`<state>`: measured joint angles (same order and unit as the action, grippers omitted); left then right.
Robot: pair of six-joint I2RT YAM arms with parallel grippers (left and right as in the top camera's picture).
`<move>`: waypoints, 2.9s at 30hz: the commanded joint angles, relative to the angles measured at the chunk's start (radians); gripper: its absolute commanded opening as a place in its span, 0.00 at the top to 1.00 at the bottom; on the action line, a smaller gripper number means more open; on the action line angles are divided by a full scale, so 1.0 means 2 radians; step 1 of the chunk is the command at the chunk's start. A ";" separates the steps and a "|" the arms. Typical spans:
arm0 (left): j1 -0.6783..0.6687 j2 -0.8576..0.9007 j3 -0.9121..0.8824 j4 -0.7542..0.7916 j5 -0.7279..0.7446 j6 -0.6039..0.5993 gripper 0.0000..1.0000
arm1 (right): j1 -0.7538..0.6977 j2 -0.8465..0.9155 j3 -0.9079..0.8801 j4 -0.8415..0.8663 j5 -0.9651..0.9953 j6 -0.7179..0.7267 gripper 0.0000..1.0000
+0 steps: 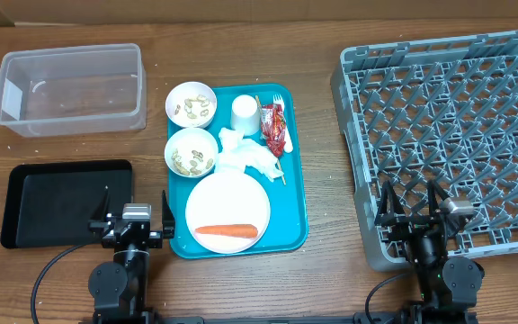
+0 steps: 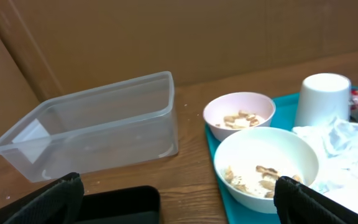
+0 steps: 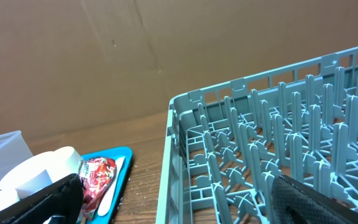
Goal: Sort waste into correct bins and load items into the dishwasher rack
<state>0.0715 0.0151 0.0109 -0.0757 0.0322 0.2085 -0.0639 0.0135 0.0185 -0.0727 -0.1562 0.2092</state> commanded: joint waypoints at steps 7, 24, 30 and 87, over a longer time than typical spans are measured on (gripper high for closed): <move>0.000 -0.005 0.002 0.038 0.242 -0.280 0.00 | -0.002 -0.005 -0.005 0.002 0.003 -0.002 0.00; -0.004 0.405 0.447 -0.274 0.409 -0.251 0.00 | -0.002 -0.005 -0.005 0.002 0.003 -0.002 0.00; -0.033 0.445 0.468 -0.335 0.191 -0.424 0.00 | -0.002 -0.005 -0.005 0.002 0.003 -0.002 0.00; -0.283 0.830 0.453 -0.339 0.050 -0.884 0.00 | -0.002 -0.005 -0.005 0.002 0.003 -0.002 0.00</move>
<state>-0.4721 1.6642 0.9218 -0.7620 0.1455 -1.5394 -0.0643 0.0120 0.0185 -0.0723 -0.1566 0.2089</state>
